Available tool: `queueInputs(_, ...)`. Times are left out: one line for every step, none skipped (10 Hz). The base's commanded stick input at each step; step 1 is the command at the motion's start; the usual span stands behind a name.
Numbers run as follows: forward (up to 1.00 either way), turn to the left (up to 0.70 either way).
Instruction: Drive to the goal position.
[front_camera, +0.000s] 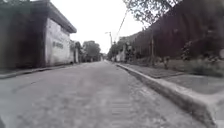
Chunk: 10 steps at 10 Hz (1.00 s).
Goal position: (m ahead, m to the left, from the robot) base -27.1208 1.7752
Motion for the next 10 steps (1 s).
queueInputs(0.08, 0.82)
queueInputs(0.00, 0.93)
queueInputs(0.00, 0.98)
queueInputs(0.00, 0.98)
queueInputs(0.00, 0.98)
queueInputs(0.00, 0.98)
queueInputs(0.00, 0.98)
queueInputs(0.02, 0.75)
queueInputs(0.05, 0.30)
queueInputs(0.00, 0.97)
